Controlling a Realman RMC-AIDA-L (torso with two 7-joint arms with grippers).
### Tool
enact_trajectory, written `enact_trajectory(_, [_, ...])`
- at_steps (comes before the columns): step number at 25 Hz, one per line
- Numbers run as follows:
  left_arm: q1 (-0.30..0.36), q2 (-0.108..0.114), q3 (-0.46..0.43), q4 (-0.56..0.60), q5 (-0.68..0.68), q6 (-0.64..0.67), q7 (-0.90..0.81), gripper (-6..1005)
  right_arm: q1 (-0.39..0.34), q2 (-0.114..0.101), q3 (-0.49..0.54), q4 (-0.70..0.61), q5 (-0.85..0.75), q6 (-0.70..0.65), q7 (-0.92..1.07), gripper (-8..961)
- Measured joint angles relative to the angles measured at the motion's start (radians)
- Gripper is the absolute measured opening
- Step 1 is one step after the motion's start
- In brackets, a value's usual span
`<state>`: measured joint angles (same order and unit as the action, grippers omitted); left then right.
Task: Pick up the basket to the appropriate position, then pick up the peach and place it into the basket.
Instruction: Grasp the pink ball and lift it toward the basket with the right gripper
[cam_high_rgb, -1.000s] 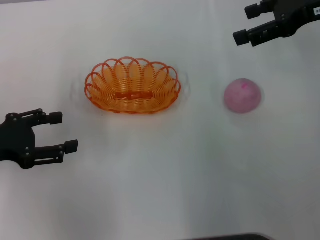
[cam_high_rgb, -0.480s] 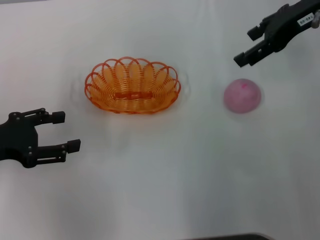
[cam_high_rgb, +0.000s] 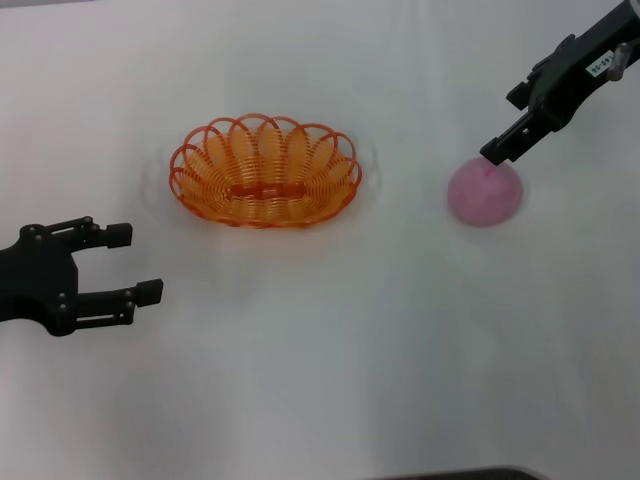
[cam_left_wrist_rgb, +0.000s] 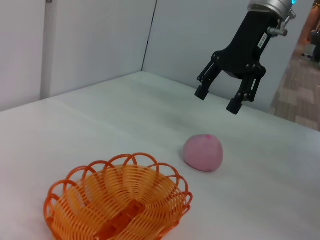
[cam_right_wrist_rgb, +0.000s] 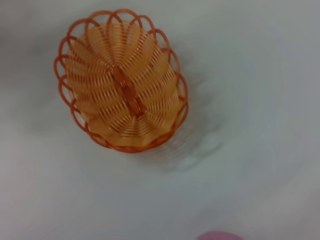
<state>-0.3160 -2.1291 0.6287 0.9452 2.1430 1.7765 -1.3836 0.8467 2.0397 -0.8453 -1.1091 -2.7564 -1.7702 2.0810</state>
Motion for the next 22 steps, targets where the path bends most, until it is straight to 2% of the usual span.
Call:
enact_trajectory(12, [0.000, -0.005, 0.000, -0.006, 0.003, 0.000, 0.000, 826, 0.005, 0.008, -0.045, 0.072, -0.043, 0.051, 0.005, 945])
enact_trajectory(19, [-0.004, -0.007, 0.000, -0.016, 0.007, 0.000, 0.000, 826, 0.008, 0.020, -0.094, 0.153, -0.054, 0.135, 0.010, 946])
enact_trajectory(22, [-0.007, -0.009, 0.000, -0.020, 0.008, 0.000, 0.000, 826, 0.009, 0.031, -0.117, 0.172, -0.057, 0.167, 0.015, 946])
